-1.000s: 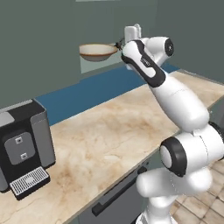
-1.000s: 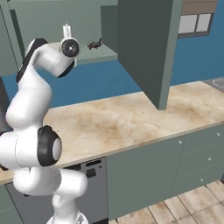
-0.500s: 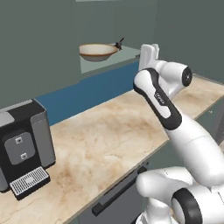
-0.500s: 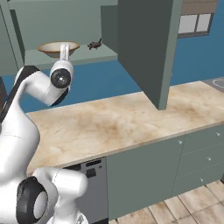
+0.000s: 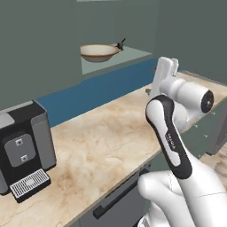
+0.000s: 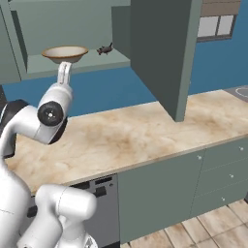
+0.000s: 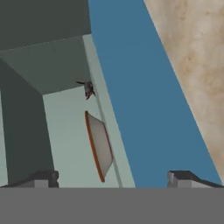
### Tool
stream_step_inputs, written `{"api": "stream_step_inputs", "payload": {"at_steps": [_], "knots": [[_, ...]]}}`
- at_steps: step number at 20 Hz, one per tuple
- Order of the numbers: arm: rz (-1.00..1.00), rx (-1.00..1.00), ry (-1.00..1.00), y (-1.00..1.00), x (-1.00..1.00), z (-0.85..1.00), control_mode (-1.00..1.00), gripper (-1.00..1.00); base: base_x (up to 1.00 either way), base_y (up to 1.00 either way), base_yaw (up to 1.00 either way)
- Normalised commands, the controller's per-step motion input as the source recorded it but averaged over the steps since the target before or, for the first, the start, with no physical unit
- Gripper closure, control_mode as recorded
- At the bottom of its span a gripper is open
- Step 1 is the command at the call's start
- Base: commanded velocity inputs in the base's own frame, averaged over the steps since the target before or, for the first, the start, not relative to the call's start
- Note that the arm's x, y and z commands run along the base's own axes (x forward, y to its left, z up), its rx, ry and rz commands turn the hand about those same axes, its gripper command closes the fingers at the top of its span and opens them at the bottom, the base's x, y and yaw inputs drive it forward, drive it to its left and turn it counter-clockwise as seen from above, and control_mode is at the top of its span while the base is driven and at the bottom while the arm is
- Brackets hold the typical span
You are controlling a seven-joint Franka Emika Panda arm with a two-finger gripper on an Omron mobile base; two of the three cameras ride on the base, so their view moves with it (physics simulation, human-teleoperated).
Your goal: Pick the mug and place it in the sink. Pick the bowl and place it in the open cabinet and then close the cabinet.
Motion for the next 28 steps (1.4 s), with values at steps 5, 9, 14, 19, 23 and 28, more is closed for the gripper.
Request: {"api": "stream_step_inputs", "payload": {"at_steps": [5, 9, 14, 19, 23, 28], "knots": [[-0.01, 0.04, 0.02, -0.36, -0.89, 0.17, -1.00, -1.00, 0.00, 0.00, 0.00], [-0.01, 0.09, 0.00, -0.38, -0.66, 0.28, -1.00, -1.00, 0.00, 0.00, 0.00], [0.00, 0.07, 0.02, -0.54, -0.49, 0.19, -1.00, -1.00, 0.00, 0.00, 0.00], [0.00, 0.03, 0.00, -0.48, -0.40, 0.02, -1.00, -1.00, 0.00, 0.00, 0.00], [0.00, 0.00, 0.00, -0.38, -0.13, 0.00, -1.00, -1.00, 0.00, 0.00, 0.00], [0.00, 0.00, 0.00, -0.34, -0.02, 0.00, -1.00, -1.00, 0.00, 0.00, 0.00]]}}
